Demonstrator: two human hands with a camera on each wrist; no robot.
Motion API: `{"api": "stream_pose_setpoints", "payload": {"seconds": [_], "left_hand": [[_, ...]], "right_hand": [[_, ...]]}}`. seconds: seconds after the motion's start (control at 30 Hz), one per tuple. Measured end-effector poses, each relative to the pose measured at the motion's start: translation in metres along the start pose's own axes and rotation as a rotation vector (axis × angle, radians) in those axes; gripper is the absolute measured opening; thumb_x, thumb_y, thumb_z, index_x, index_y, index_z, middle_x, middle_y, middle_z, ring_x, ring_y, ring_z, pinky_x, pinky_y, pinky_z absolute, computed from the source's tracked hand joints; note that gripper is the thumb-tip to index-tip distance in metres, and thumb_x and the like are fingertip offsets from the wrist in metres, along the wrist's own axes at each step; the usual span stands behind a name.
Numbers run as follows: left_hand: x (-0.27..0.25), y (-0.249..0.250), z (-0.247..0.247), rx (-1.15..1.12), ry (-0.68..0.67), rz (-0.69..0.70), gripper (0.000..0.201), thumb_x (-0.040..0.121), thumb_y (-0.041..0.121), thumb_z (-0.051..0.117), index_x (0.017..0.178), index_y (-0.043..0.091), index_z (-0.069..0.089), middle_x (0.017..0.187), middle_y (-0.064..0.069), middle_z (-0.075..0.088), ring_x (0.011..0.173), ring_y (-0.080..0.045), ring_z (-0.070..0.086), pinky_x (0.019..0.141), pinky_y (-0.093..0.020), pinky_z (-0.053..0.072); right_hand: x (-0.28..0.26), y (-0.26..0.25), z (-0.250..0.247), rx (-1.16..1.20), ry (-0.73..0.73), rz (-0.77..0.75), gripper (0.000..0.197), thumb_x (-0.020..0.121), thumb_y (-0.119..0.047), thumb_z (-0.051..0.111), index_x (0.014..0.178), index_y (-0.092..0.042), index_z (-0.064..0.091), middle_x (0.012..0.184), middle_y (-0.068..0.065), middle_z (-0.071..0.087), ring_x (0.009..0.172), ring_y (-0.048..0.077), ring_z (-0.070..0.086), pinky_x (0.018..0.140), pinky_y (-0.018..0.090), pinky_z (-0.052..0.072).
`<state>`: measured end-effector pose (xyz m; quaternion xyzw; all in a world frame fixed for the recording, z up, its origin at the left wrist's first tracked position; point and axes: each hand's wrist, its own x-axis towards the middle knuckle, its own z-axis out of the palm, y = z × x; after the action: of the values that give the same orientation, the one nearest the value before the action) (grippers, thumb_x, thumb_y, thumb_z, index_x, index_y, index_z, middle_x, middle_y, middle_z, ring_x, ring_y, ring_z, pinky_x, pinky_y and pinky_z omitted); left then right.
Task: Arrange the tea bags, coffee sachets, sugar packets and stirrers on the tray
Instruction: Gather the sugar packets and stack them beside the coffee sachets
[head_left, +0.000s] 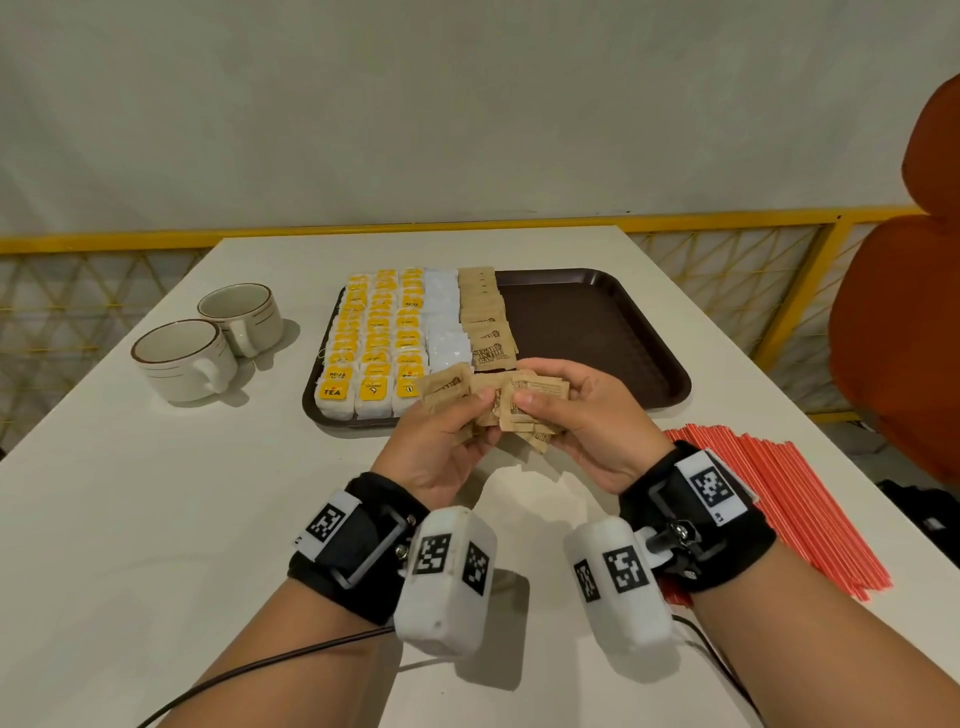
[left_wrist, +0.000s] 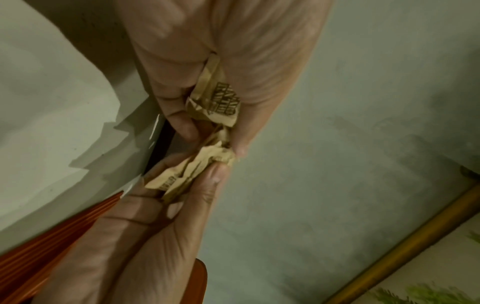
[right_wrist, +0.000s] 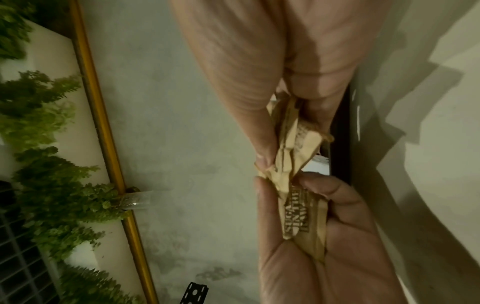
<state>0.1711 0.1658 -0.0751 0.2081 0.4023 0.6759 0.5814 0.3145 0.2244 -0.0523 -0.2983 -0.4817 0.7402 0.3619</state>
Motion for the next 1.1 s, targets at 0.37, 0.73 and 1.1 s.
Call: {"api": "stream_pose_setpoints", "payload": {"seconds": [0.37, 0.73, 1.1], "left_hand": [[-0.0017, -0.0017, 0.0067, -0.127, -0.068, -0.041, 0.034, 0.092, 0.005, 0.050, 0.126, 0.003, 0.054, 0.111, -0.017, 0.065, 0.093, -0.023, 0.067, 0.084, -0.032, 0.056], [-0.0025, 0.0002, 0.0038, -0.022, -0.012, -0.044, 0.016, 0.088, 0.014, 0.060, 0.104, 0.010, 0.060, 0.087, -0.009, 0.067, 0.071, -0.017, 0.066, 0.058, -0.024, 0.054], [0.0029, -0.0021, 0.0000, -0.037, 0.059, 0.041, 0.014, 0.089, 0.004, 0.057, 0.100, 0.012, 0.061, 0.088, -0.009, 0.069, 0.073, -0.018, 0.067, 0.066, -0.027, 0.051]], "right_hand": [[0.0011, 0.0052, 0.0024, -0.018, -0.063, 0.004, 0.028, 0.087, 0.007, 0.057, 0.113, -0.003, 0.059, 0.098, 0.012, 0.068, 0.081, 0.015, 0.069, 0.073, 0.024, 0.058], [-0.0004, 0.0013, -0.0003, -0.087, 0.041, 0.029, 0.024, 0.076, -0.005, 0.072, 0.093, -0.007, 0.055, 0.089, 0.012, 0.071, 0.062, 0.018, 0.068, 0.041, 0.021, 0.049], [0.0001, 0.0053, 0.0042, -0.095, -0.018, -0.049, 0.029, 0.073, -0.012, 0.070, 0.097, -0.001, 0.058, 0.083, 0.014, 0.068, 0.057, 0.012, 0.059, 0.036, 0.014, 0.033]]}}
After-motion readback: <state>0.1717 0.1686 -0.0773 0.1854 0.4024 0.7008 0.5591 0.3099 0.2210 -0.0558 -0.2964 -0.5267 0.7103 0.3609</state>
